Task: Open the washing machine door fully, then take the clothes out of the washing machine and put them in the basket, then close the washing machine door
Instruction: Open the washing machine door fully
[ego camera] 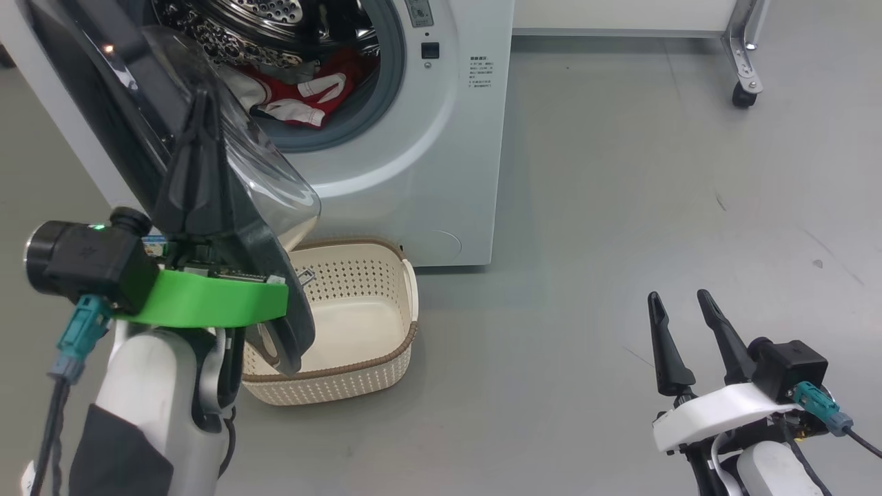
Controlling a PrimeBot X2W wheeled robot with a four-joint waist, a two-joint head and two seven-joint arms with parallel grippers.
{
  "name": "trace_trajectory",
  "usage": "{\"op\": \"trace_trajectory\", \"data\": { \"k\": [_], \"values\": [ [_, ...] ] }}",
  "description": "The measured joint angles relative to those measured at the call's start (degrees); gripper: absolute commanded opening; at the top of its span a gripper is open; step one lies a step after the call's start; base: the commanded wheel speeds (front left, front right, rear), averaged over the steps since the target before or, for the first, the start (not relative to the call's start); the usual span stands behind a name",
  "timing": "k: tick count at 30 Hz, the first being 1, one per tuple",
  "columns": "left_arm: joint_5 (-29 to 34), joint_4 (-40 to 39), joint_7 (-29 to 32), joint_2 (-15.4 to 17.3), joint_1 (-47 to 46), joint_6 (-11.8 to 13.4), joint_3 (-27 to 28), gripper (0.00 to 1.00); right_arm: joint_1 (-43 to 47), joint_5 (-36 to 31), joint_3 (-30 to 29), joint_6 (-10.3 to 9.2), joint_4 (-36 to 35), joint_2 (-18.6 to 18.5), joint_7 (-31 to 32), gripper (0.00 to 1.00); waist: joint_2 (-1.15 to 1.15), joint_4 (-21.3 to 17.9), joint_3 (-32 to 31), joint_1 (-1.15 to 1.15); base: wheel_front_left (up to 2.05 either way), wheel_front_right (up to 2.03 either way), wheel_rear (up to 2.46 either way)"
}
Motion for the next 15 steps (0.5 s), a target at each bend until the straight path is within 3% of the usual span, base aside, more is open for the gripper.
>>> {"op": "trace_trajectory", "data": {
  "k": [15],
  "values": [
    [-0.8,5.8,7.46,-1.13,1.98,-1.37,-6.55,0.0,-0.02,-0.41,-1.31,0.56,0.33,1.18,0.0,1.0,0.0,-3.02,1.31,0.0,0.0,0.0,0.0]
  ]
}}
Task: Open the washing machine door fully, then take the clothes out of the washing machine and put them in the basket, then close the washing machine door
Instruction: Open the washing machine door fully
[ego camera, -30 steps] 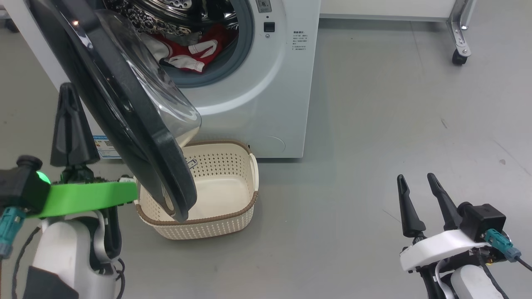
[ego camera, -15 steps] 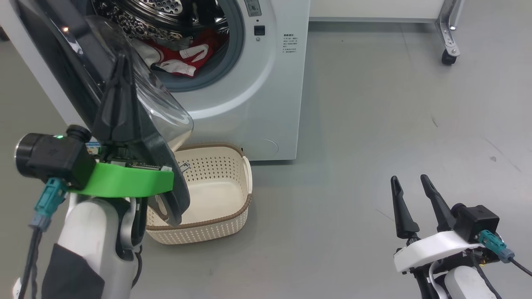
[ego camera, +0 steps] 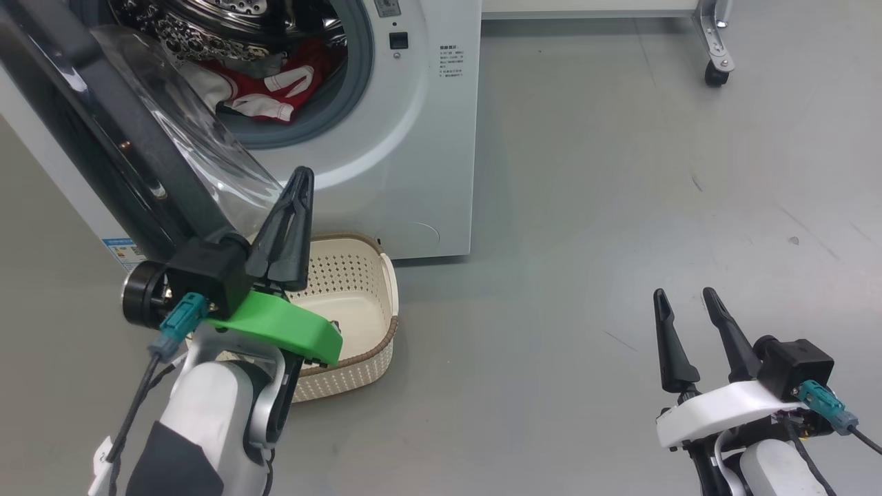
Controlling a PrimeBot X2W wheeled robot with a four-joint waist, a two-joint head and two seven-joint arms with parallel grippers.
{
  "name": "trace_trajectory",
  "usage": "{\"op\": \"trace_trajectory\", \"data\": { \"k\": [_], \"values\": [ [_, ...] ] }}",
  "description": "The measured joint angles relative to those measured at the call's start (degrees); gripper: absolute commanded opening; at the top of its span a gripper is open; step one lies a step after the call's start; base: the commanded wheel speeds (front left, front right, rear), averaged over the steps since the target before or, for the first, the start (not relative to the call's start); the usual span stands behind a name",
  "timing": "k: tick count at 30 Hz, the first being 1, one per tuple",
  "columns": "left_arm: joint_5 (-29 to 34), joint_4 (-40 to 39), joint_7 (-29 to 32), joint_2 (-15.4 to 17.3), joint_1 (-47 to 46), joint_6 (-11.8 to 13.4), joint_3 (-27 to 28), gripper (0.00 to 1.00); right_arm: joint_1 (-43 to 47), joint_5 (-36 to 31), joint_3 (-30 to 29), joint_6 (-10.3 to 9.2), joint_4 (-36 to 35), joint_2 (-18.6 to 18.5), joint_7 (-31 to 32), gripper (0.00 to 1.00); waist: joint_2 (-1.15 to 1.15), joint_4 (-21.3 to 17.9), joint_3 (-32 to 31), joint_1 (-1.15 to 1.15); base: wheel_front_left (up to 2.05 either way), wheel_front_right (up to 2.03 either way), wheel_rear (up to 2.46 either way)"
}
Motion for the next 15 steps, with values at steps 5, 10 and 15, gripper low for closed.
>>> {"op": "trace_trajectory", "data": {
  "k": [5,10,15],
  "values": [
    [-0.76,2.67,2.1,-0.16,1.66,0.01,-1.25,0.0,0.0,-0.11,-0.36,0.03,0.01,0.33,0.0,1.0,0.0,-0.37,0.25,0.0,0.0,0.0,0.0],
    [-1.27,5.57,3.44,-0.2,2.66,0.14,-1.4,0.0,0.0,-0.9,-0.6,0.25,0.04,0.68,0.0,1.0,0.0,-0.82,0.6,0.0,0.0,0.0,0.0],
    [-1.55,8.57,4.22,-0.25,3.52,1.13,-1.01,0.0,0.0,-0.99,-0.87,0.66,0.15,0.81,0.0,1.0,0.0,-1.21,1.01,0.0,0.0,0.0,0.0]
  ]
}}
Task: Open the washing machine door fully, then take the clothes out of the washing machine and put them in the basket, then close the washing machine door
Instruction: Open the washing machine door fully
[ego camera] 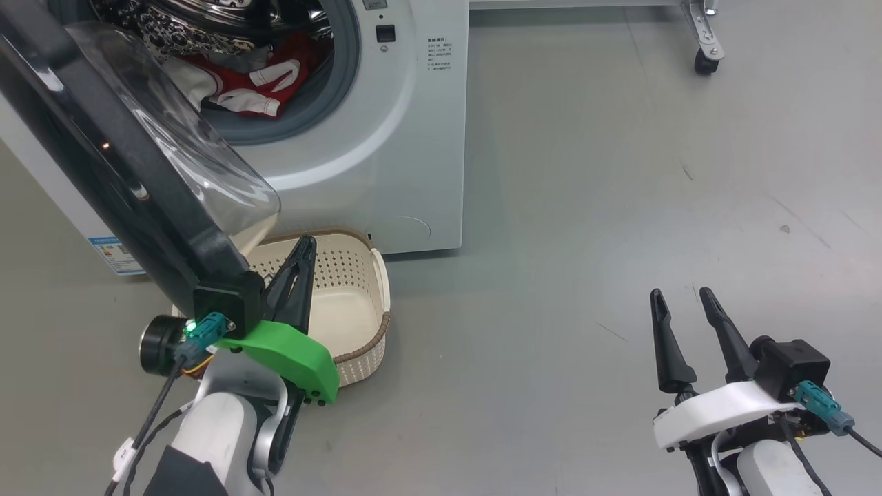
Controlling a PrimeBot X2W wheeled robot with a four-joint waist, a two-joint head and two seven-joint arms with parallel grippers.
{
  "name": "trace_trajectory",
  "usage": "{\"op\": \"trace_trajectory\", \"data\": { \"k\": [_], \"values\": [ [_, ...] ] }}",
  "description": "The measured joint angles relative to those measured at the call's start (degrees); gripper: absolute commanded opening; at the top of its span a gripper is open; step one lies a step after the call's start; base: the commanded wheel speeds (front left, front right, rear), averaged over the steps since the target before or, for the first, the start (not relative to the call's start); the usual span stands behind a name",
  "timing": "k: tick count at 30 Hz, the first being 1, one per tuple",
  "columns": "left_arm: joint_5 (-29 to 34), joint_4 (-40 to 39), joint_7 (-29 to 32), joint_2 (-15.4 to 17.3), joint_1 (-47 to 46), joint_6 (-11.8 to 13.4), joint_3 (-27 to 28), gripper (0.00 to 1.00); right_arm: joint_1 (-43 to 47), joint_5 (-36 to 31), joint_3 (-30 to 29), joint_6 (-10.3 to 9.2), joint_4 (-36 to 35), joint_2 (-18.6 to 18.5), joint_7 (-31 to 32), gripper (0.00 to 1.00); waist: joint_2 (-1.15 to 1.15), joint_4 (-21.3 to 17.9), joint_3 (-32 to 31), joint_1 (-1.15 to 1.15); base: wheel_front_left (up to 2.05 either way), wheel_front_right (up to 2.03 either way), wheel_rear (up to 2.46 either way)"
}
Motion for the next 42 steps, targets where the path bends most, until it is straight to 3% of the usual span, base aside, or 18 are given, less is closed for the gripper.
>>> {"op": "trace_trajectory", "data": {
  "k": [14,32,42],
  "values": [
    [-1.27,5.54,0.7,0.03,0.14,2.45,3.38,0.0,-0.03,-0.54,0.03,0.55,1.01,0.45,0.0,1.0,0.0,-1.1,1.69,0.0,0.0,0.0,0.0],
    [-1.65,8.91,-0.98,0.01,-0.79,2.49,3.79,0.0,-0.2,-1.03,-0.78,1.1,1.99,0.99,0.0,1.0,0.0,-0.62,2.01,0.0,0.0,0.0,0.0],
    [-1.75,11.17,-2.33,-0.41,-1.42,1.83,2.53,0.0,-0.17,-1.54,-1.55,1.13,2.57,0.9,0.0,1.0,0.0,1.85,1.48,0.0,0.0,0.0,0.0]
  ]
}}
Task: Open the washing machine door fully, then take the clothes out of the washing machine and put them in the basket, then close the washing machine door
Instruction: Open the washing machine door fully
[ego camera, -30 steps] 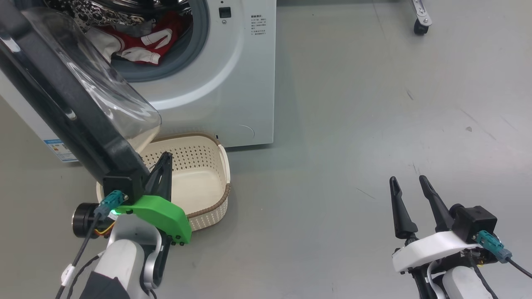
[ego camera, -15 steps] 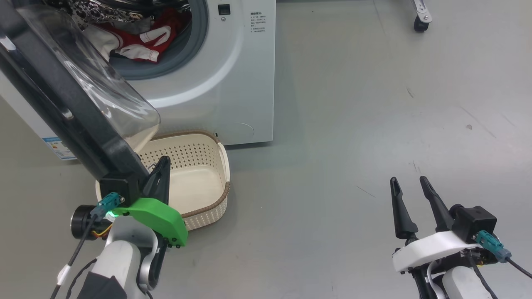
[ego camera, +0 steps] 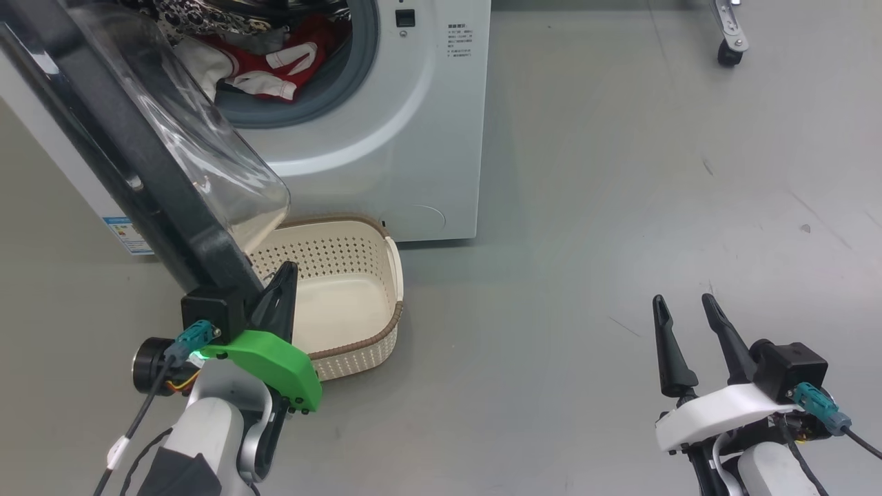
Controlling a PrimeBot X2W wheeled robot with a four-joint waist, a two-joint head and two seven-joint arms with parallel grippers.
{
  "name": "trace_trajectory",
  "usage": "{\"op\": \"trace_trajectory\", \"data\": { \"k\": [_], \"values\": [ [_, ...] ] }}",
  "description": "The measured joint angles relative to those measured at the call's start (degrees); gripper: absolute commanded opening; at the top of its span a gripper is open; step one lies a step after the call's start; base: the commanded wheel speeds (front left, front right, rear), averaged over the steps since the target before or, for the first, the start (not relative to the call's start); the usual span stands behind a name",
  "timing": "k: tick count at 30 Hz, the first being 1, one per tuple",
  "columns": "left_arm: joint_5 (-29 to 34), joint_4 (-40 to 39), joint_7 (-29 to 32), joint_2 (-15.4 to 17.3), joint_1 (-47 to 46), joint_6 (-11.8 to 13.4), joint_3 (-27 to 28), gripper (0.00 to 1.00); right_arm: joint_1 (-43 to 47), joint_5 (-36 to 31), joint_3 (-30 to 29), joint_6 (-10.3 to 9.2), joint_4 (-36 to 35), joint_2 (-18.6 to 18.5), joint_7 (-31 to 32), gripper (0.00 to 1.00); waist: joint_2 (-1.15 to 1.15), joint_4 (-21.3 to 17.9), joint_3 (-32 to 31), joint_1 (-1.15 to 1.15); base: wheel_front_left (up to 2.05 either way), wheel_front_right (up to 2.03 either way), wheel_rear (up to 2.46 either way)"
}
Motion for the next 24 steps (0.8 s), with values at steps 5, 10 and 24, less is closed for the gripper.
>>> {"op": "trace_trajectory", "data": {
  "k": [5,10,24],
  "values": [
    [-0.34,1.15,-0.51,-0.14,0.0,-0.43,-0.45,0.0,0.13,-0.01,0.03,0.49,0.49,-0.02,0.0,1.0,0.0,1.78,-0.58,0.0,0.0,0.0,0.0],
    [-0.57,1.99,-1.04,-0.47,0.02,-0.47,-0.59,0.0,0.19,-0.09,0.05,0.57,0.67,-0.03,0.0,1.0,0.0,3.41,-1.18,0.0,0.0,0.0,0.0],
    [-1.4,3.24,-2.25,-0.6,0.08,-0.48,-0.6,0.0,1.55,-0.1,0.02,0.94,0.99,0.03,0.0,1.0,0.0,10.21,-2.4,0.0,0.0,0.0,0.0]
  ]
}}
